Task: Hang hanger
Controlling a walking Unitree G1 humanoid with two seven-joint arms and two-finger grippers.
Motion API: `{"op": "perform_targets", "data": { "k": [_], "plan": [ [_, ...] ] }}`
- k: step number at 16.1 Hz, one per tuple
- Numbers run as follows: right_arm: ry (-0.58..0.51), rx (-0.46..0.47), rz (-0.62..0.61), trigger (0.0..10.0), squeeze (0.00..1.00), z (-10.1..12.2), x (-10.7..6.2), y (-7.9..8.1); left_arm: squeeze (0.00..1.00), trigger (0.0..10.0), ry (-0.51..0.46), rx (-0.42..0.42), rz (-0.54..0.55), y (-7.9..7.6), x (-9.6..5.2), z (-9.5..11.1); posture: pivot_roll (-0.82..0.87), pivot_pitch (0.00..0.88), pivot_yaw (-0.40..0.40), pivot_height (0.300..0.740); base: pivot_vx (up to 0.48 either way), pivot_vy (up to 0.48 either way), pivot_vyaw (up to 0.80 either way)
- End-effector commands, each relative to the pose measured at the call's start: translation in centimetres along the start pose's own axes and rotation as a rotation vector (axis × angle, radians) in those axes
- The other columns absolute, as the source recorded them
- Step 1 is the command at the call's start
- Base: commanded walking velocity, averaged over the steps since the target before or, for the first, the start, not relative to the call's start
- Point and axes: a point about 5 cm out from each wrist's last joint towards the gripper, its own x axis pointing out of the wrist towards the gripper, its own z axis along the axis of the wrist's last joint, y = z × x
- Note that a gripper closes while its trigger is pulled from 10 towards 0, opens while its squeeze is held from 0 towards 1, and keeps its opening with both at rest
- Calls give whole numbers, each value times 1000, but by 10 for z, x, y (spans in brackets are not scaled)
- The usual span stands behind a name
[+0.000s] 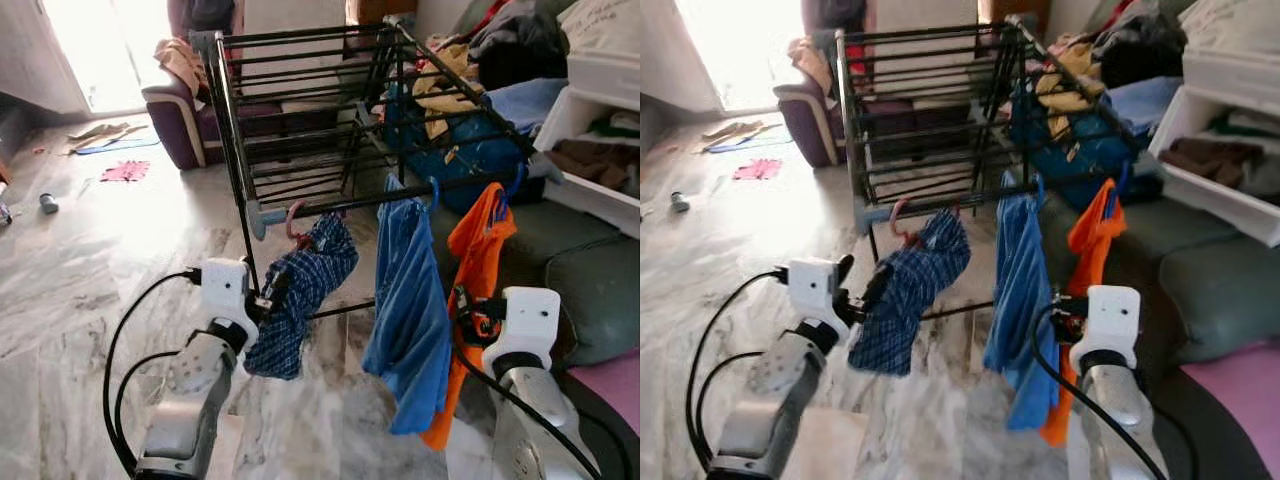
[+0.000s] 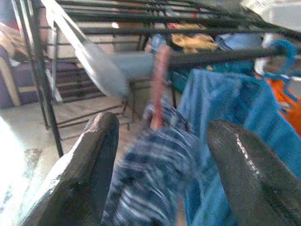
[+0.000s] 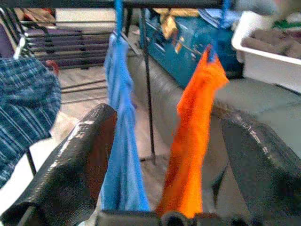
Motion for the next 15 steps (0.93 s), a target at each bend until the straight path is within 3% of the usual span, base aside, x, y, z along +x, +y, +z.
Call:
{"op": "perform_targets", "data": {
  "k": [1, 4, 6, 10, 13, 15],
  "plan": [
    [-11, 2, 13, 10000, 0, 2, 0, 6, 0, 10000, 30, -2, 38, 9, -4, -4, -127, 0, 23, 740, 0, 0, 0],
    [-9, 6, 8, 10000, 0, 3, 0, 5, 0, 10000, 37, 6, 70, 13, -6, -4, -123, 0, 22, 740, 0, 0, 0],
    [-21, 4, 8, 10000, 0, 7, 2, 7, 0, 10000, 71, -43, 17, 9, -7, -5, -122, 0, 22, 740, 0, 0, 0],
    [-15, -3, 12, 10000, 0, 6, 4, 7, 0, 10000, 64, -2, -21, 3, -6, -2, -117, 0, 19, 740, 0, 0, 0],
    [-13, -5, 15, 10000, 0, 6, 4, 7, 0, 10000, 85, -33, -31, 1, -6, -4, -119, 0, 17, 740, 0, 0, 0],
    [-3, -4, 16, 10000, 0, 4, 5, 7, 0, 10000, 83, -12, -36, 1, -6, -2, -119, 0, 17, 740, 0, 0, -269]
  ]
}}
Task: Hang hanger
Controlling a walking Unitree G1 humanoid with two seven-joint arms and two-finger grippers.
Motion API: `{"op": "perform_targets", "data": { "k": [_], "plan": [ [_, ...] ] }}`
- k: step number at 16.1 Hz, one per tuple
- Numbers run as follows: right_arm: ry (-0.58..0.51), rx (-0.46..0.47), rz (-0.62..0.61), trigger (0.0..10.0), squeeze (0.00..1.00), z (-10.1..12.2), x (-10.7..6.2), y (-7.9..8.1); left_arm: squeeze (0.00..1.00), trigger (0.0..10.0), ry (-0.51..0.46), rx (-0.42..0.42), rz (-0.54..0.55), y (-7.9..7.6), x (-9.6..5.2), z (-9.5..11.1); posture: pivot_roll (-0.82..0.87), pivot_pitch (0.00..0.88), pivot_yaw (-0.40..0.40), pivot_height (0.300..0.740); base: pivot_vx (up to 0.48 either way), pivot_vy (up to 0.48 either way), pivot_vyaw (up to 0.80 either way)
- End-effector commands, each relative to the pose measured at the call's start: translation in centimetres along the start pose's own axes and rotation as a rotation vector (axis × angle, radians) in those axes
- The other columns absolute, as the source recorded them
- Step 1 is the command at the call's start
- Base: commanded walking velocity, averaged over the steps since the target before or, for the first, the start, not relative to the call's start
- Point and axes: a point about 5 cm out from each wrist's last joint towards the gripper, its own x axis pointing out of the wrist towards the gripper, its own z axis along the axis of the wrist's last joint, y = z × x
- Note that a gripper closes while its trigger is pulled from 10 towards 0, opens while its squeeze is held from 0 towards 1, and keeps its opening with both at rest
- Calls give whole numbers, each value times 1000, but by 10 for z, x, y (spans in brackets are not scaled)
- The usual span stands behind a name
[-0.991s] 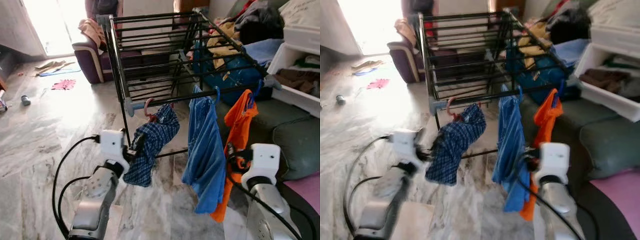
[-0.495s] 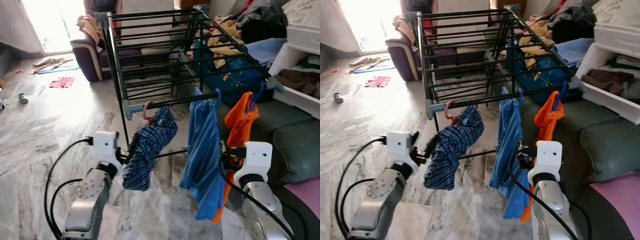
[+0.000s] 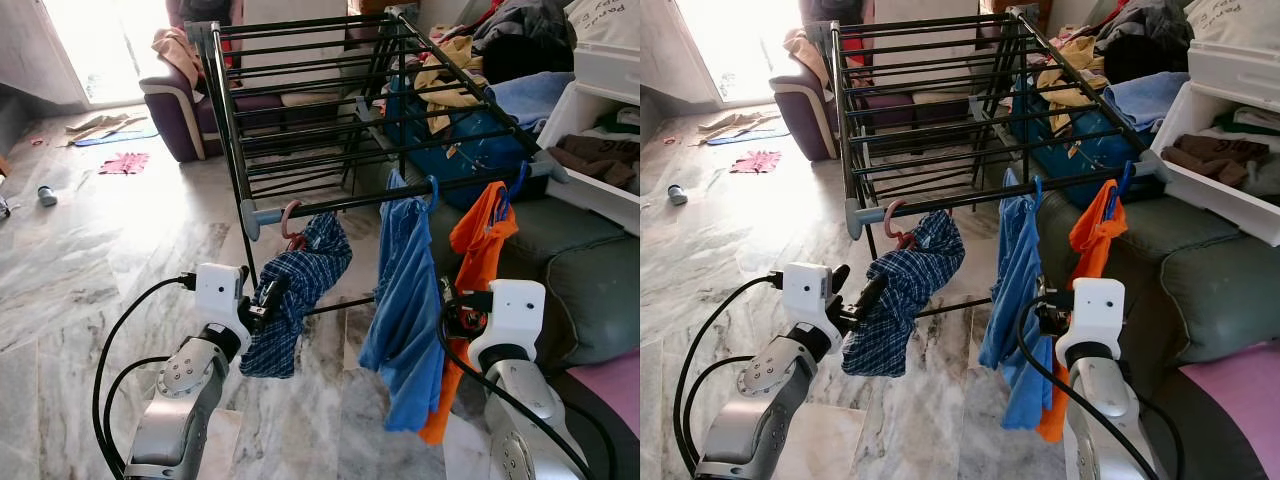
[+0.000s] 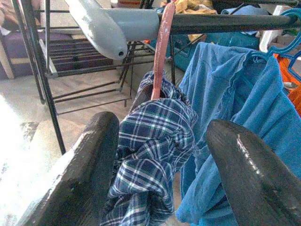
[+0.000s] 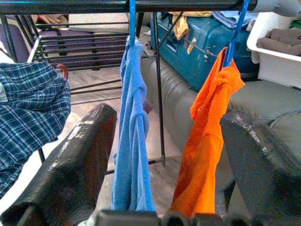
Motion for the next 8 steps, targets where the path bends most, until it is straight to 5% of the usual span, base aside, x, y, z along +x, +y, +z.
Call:
{"op": "perform_targets", "data": {
  "k": [1, 6, 8],
  "plan": [
    [18, -8, -13, 10000, 0, -2, 2, -1, 0, 10000, -22, 49, -8, -1, 1, 6, -119, 0, 17, 740, 0, 0, -800],
    [16, -16, -13, 10000, 0, -1, 2, -1, 0, 10000, -12, 58, -29, -4, 1, 4, -119, 0, 13, 740, 0, 0, -800],
    [16, -16, -13, 10000, 0, -2, 2, -1, 0, 10000, -11, 59, -30, -4, 0, 4, -120, 0, 13, 740, 0, 0, 0]
  ]
}}
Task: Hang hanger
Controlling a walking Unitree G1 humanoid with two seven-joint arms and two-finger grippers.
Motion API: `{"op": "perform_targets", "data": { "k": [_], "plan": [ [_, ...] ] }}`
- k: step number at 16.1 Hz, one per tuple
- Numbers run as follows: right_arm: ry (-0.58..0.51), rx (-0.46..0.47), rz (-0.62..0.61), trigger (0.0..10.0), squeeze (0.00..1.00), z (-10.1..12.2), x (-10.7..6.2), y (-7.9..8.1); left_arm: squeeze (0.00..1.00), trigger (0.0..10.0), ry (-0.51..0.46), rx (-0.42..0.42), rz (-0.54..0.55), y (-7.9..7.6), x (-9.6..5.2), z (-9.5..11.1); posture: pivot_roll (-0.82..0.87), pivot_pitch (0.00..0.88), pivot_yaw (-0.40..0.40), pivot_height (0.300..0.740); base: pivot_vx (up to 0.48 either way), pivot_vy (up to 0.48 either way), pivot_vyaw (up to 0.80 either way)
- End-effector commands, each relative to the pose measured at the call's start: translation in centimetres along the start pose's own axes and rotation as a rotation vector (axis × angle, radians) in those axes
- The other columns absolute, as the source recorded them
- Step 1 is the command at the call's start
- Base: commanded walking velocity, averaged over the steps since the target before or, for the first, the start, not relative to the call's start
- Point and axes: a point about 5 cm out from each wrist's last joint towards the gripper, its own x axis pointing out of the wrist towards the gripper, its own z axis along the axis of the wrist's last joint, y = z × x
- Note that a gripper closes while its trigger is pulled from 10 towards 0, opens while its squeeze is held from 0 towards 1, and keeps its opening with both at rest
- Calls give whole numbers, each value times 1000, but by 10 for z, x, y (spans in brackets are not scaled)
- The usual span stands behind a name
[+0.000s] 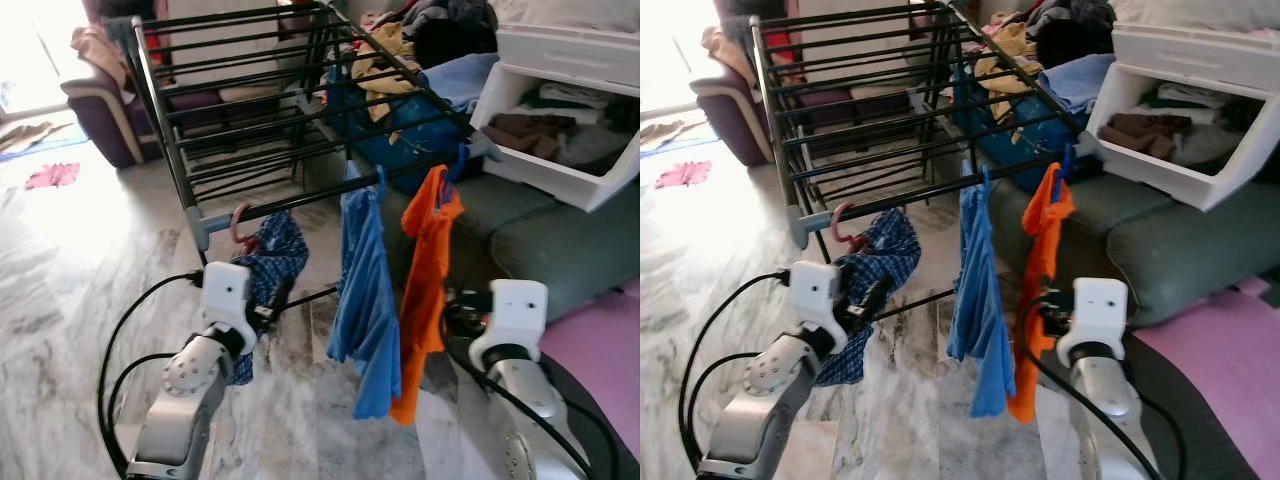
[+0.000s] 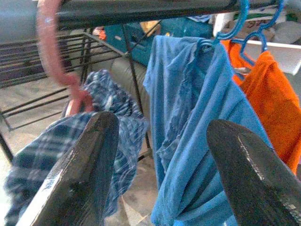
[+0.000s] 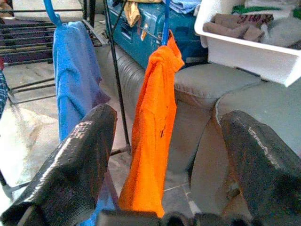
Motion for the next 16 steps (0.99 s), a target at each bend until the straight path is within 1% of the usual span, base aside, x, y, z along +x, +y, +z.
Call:
{"op": "perform_targets", "data": {
  "k": [1, 5, 16],
  "plan": [
    [8, 0, 4, 10000, 0, -1, 1, 2, 0, 10000, -4, 9, 5, 3, -2, 2, -120, 0, 13, 740, 0, 0, 0],
    [8, -8, 3, 10000, 0, -1, 1, 2, 0, 10000, -4, 13, -1, 3, -1, 2, -121, 0, 14, 740, 0, 0, 0],
    [10, -7, -6, 10000, 0, -2, 0, 3, 0, 10000, -5, 4, -8, 3, 0, 3, -125, 0, 21, 740, 0, -317, 0]
  ]
}}
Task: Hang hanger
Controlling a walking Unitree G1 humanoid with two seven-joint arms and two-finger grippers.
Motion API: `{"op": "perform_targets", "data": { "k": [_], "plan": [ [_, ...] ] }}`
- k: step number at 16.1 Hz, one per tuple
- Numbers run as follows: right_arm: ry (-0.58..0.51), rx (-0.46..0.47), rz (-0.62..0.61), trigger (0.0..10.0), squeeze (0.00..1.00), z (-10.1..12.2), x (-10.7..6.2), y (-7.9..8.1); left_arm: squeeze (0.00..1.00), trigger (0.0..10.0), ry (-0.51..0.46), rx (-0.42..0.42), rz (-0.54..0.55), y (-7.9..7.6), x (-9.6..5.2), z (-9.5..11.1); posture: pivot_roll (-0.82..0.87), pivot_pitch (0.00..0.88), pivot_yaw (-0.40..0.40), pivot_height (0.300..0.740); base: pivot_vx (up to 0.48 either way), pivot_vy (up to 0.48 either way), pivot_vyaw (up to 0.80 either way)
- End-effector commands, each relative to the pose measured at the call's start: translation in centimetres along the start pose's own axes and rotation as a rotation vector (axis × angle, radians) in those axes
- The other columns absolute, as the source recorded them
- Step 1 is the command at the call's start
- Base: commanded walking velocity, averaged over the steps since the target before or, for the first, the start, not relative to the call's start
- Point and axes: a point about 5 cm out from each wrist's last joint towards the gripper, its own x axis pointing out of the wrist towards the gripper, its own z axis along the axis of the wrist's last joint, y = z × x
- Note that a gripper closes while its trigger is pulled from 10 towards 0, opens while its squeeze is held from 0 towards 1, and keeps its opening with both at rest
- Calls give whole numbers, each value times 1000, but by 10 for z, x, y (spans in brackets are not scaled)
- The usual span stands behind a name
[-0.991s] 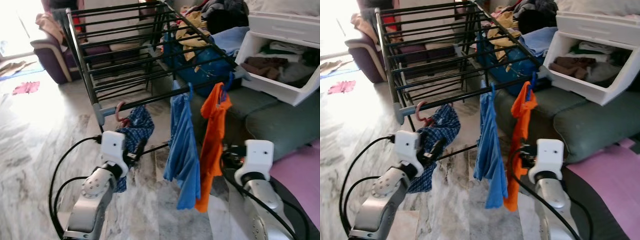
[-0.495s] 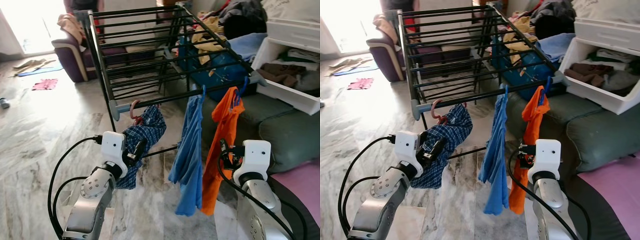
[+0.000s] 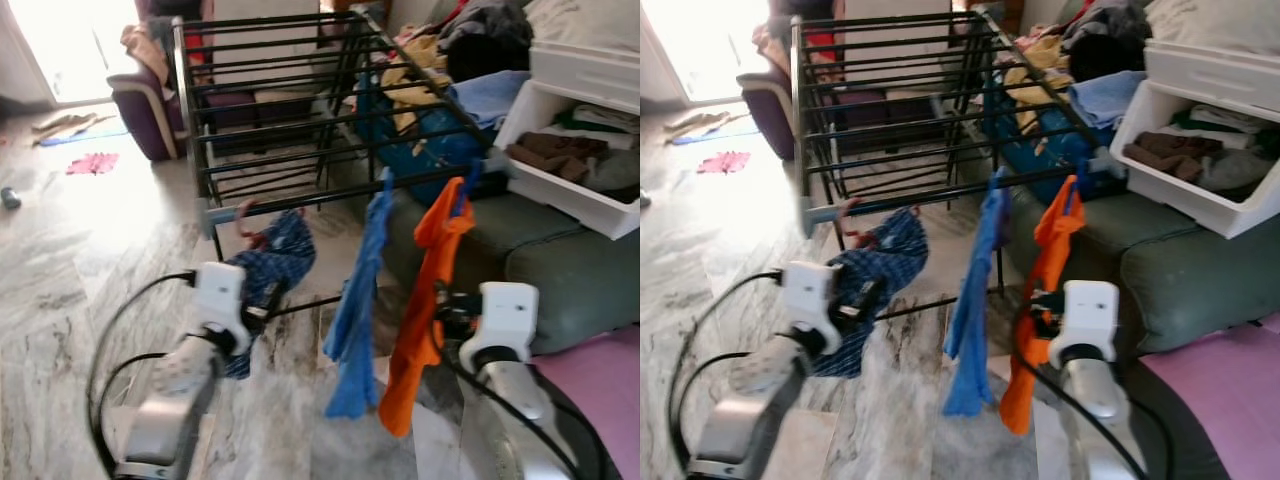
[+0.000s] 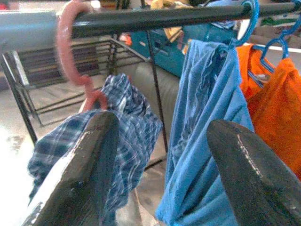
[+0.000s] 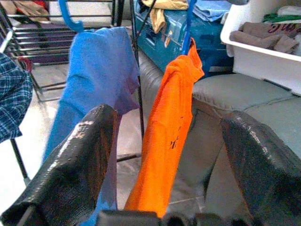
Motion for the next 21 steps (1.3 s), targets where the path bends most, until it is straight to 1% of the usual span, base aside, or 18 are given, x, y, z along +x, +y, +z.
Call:
{"op": "perform_targets", "data": {
  "k": [1, 2, 5, 8, 9, 12, 15, 17, 18, 21],
  "plan": [
    [1, -10, -20, 10000, 0, 0, 0, -7, 0, 10000, -3, -5, -19, -7, 3, 1, -125, 0, 21, 740, 0, -266, 0],
    [1, -11, -20, 10000, 0, 1, 2, -7, 0, 10000, -3, -7, -18, -6, 4, 2, -125, 11, 20, 740, 0, -274, 0],
    [-7, -11, -21, 10000, 0, 4, 5, -8, 0, 10000, -3, -32, -9, -5, 5, 1, -126, 5, 26, 740, 0, 0, 0],
    [-20, -12, 15, 10000, 0, 7, 10, -3, 0, 10000, -23, -73, 8, -3, 6, 2, -140, 0, 32, 740, 0, 0, 0],
    [-23, -7, 44, 10000, 0, 9, 11, -2, 0, 10000, -37, -61, -1, -5, 7, 4, -141, 0, 28, 740, 0, 0, 0],
    [-38, -18, 52, 10000, 0, 11, 11, -1, 0, 10000, -43, -65, -6, -5, 6, 5, -140, 0, 27, 740, 0, 0, 0],
    [-32, -15, 55, 10000, 0, 8, 8, 0, 0, 10000, -47, -71, -9, -3, 4, 5, -137, 0, 25, 740, 299, 0, 0],
    [-25, -9, 65, 10000, 0, 6, 6, 1, 0, 10000, -47, -72, -15, -4, 4, 5, -140, 0, 24, 740, 383, 0, 456],
    [-24, -9, 66, 10000, 0, 6, 6, 1, 0, 10000, -48, -71, -18, -4, 4, 5, -140, 0, 24, 740, 398, 0, 456],
    [-25, -6, 65, 10000, 0, 5, 7, 1, 0, 10000, -58, -72, -23, -5, 6, 7, -140, 0, 26, 740, 400, 0, 0]
  ]
}}
